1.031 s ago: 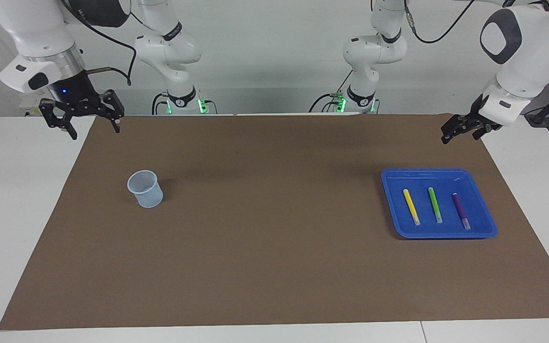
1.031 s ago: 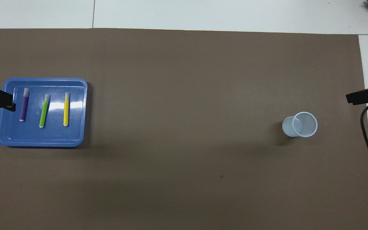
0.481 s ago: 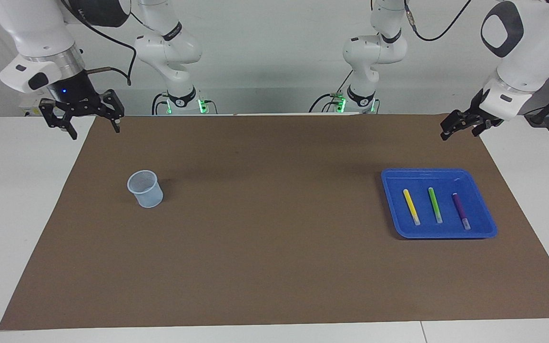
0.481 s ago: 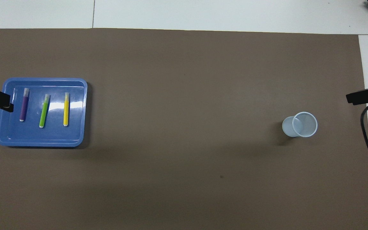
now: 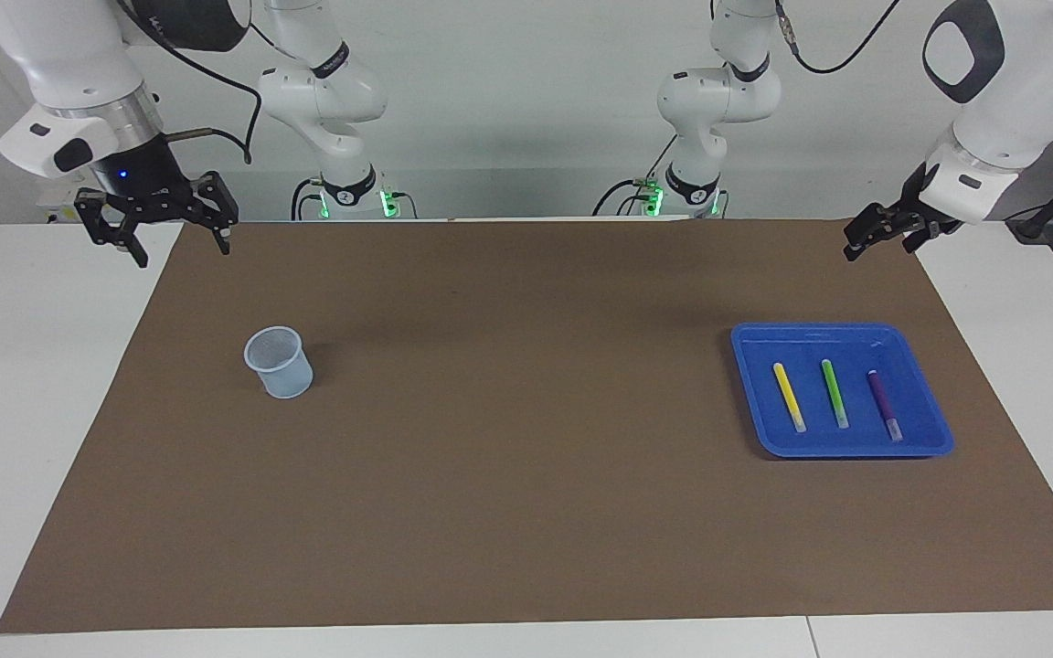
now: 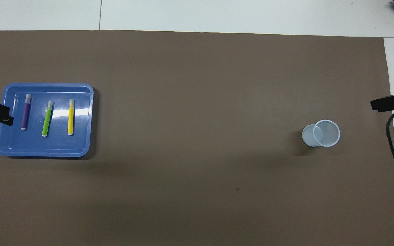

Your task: Right arm passes pens to left for tray arrangement

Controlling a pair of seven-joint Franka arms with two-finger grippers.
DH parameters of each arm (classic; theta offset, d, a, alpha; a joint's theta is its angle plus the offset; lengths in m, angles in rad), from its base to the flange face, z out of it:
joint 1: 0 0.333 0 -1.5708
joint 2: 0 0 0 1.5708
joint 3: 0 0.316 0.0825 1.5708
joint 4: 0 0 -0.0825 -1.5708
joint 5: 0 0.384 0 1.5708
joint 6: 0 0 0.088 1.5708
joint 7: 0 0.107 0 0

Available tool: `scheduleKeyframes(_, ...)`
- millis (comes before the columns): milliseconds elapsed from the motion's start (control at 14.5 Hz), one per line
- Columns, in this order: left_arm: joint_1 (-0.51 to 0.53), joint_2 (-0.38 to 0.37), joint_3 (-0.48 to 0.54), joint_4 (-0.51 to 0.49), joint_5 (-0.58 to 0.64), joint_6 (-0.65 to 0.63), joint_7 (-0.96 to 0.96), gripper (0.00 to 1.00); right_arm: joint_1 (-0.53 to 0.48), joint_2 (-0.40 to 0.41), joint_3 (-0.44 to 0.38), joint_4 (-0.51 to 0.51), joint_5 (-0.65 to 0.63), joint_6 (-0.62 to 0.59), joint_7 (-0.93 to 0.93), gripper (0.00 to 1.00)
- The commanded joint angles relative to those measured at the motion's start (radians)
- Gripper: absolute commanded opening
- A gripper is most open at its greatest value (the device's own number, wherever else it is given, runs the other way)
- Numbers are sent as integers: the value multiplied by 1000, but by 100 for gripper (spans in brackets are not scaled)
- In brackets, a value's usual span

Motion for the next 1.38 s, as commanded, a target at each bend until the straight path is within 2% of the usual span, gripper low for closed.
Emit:
scheduleKeyframes(0,-31,-56,18,-90,-9,61,-19,100,-2,-3,5,12,5,-30,22,100)
scheduleKeyframes(1306,-16,-37,-6,-30,-7,43,-17,100,-1,-7,5,11,5,-33,25,100)
